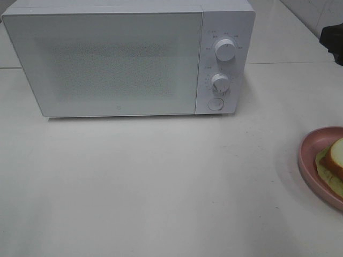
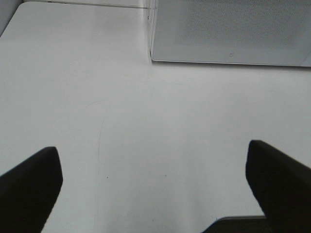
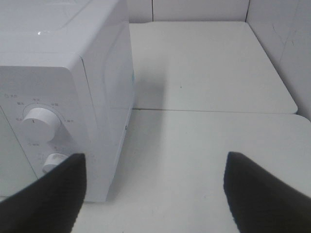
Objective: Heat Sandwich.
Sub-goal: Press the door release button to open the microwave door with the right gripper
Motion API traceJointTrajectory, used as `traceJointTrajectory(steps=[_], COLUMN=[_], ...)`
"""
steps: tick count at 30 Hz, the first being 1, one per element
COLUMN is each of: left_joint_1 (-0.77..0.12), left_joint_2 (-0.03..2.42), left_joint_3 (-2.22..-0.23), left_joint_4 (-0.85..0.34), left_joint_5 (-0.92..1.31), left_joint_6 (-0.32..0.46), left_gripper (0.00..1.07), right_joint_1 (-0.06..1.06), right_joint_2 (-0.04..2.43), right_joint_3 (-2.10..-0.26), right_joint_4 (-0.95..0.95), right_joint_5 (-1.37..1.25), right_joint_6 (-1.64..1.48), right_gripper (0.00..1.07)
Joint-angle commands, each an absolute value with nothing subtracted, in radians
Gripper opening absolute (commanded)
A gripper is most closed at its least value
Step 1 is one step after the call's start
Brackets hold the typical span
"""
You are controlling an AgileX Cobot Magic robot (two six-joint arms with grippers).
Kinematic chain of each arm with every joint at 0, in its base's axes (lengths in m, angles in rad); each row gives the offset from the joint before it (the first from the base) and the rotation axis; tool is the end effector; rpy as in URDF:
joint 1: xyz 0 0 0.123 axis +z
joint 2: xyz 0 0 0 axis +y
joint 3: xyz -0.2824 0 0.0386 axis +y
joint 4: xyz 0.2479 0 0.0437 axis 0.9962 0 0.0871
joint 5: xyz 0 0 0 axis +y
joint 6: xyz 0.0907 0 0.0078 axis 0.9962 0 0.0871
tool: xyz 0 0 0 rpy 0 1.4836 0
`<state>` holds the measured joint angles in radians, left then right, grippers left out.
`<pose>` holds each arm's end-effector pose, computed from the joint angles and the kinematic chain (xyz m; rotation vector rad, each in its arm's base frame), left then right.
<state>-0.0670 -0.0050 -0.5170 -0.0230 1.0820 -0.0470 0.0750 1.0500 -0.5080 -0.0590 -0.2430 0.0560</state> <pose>-0.0086 -0.0013 0.2801 0.0221 2.0447 -0.0987 0.2161 0.0175 0.2774 -0.0782 1.7817 0.0657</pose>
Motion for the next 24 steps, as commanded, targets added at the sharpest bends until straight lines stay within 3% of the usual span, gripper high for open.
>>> traceJointTrajectory(steps=[1,10,24], left_joint_1=[-0.062,-0.062,-0.062], left_joint_2=[-0.028,-0.028,-0.028], left_joint_3=[-0.515,-0.515,-0.515], left_joint_4=[-0.03,-0.03,-0.03], left_joint_5=[1.069,1.069,1.069], left_joint_6=[-0.046,-0.046,-0.046], left_gripper=[0.97,0.97,0.97], right_joint_1=[0.073,0.129,0.481], right_joint_2=[1.09,1.165,1.342], right_joint_3=[-0.476,-0.338,-0.293], right_joint_4=[-0.057,0.24,0.57], right_joint_5=[-0.373,-0.687,-0.955], right_joint_6=[0.017,-0.143,-0.332], right_gripper=[0.76,0.76,0.76])
